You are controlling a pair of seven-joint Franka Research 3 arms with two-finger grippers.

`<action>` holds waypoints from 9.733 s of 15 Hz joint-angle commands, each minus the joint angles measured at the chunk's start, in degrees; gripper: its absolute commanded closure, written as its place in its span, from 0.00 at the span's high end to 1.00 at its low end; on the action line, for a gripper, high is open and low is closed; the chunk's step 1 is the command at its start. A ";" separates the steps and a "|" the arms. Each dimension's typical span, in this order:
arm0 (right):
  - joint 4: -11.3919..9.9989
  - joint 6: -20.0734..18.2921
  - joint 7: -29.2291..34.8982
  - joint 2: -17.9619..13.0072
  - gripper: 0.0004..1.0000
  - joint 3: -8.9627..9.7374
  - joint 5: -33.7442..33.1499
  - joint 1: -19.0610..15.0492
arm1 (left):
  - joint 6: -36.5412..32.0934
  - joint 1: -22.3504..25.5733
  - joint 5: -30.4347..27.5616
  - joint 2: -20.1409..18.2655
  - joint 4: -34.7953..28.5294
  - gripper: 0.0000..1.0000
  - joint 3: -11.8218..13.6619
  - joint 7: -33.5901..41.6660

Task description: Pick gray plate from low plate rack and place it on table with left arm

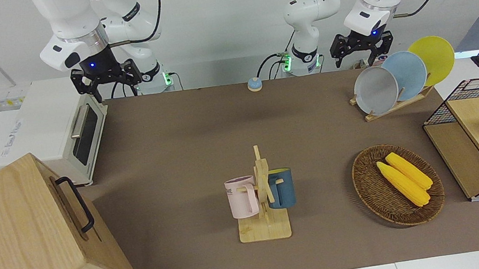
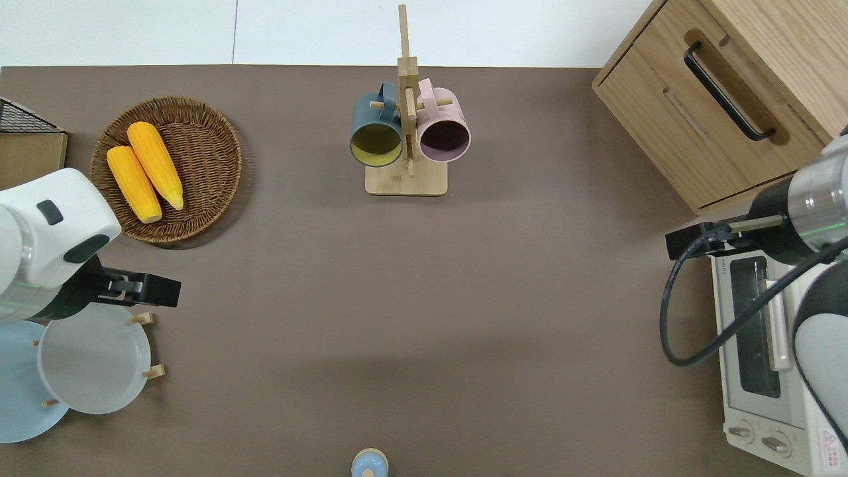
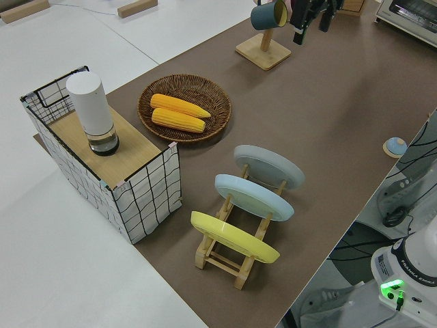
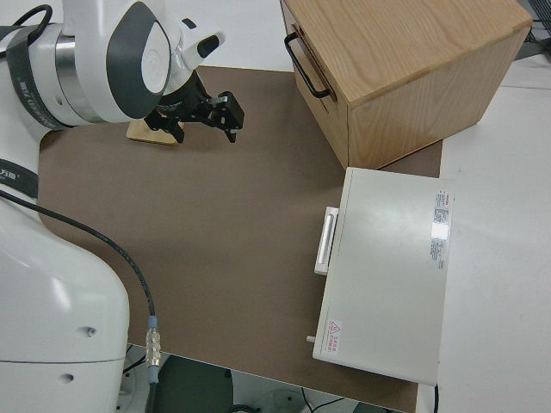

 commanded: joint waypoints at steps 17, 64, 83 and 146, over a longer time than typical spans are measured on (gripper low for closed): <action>0.52 -0.83 0.74 -0.15 0.98 1.02 -0.09 -1.08 | -0.92 1.70 6.96 -1.58 -0.83 1.00 12.81 8.05; 0.52 -0.83 0.74 -0.15 0.98 1.02 -0.09 -1.08 | 27.30 7.42 12.00 -5.36 -35.03 0.00 14.04 7.78; 0.52 -0.83 0.74 -0.15 0.98 1.02 -0.09 -1.16 | -1.34 6.27 11.29 -8.26 -12.63 0.00 7.28 1.20; 0.52 -0.74 0.74 -0.15 0.98 1.02 -0.09 -1.08 | 14.39 6.62 -24.05 0.88 -24.76 1.00 9.56 30.47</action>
